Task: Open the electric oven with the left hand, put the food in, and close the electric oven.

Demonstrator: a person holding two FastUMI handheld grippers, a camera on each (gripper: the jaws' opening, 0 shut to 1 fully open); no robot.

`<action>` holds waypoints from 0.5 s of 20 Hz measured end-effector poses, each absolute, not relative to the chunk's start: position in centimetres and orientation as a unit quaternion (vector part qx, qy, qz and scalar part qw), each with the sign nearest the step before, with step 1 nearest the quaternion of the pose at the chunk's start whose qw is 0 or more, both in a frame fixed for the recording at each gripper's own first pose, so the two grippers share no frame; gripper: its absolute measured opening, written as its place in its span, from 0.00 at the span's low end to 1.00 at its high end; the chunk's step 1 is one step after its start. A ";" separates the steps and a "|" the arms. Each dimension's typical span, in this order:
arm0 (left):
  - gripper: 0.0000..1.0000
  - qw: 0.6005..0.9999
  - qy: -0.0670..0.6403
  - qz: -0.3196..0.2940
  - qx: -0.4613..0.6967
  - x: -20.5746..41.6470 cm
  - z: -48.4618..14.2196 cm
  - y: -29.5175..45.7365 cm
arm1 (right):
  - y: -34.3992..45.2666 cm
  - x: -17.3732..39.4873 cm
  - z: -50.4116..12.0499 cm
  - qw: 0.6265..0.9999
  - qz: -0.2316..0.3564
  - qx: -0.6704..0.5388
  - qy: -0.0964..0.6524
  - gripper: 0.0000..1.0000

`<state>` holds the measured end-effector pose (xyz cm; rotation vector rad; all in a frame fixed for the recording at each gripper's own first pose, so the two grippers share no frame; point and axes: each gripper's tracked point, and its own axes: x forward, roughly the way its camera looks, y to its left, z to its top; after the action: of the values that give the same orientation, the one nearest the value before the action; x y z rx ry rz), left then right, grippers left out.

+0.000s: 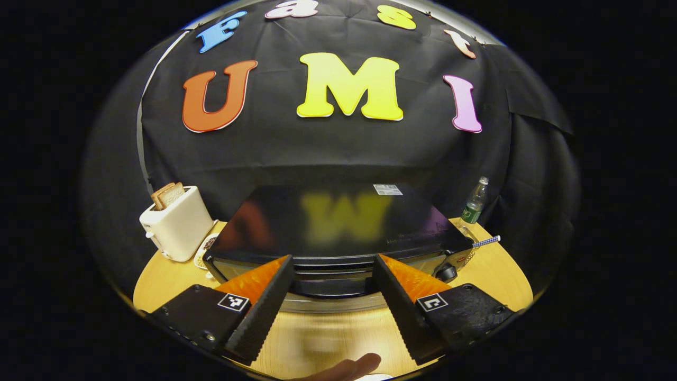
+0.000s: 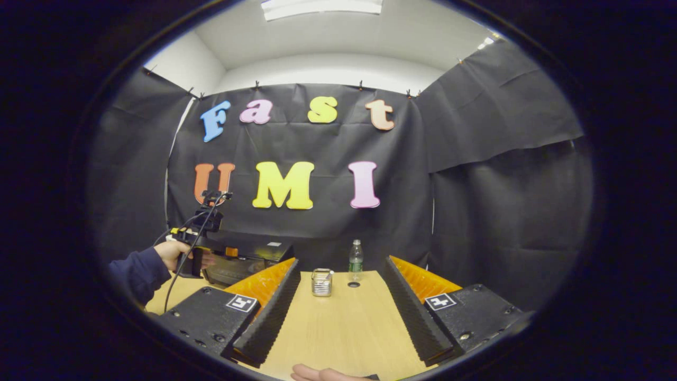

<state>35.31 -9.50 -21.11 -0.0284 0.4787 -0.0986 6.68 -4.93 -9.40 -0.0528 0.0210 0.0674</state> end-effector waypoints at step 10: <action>0.97 0.969 0.237 -0.066 -0.030 28.4 -23.0 -9.4 | -3.2 4.5 -11.0 0.998 0.048 -0.003 0.032 0.97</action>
<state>28.40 -9.40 -23.03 -0.0597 0.4796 -0.1324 4.45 -3.24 -11.04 -0.0052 0.0643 0.0968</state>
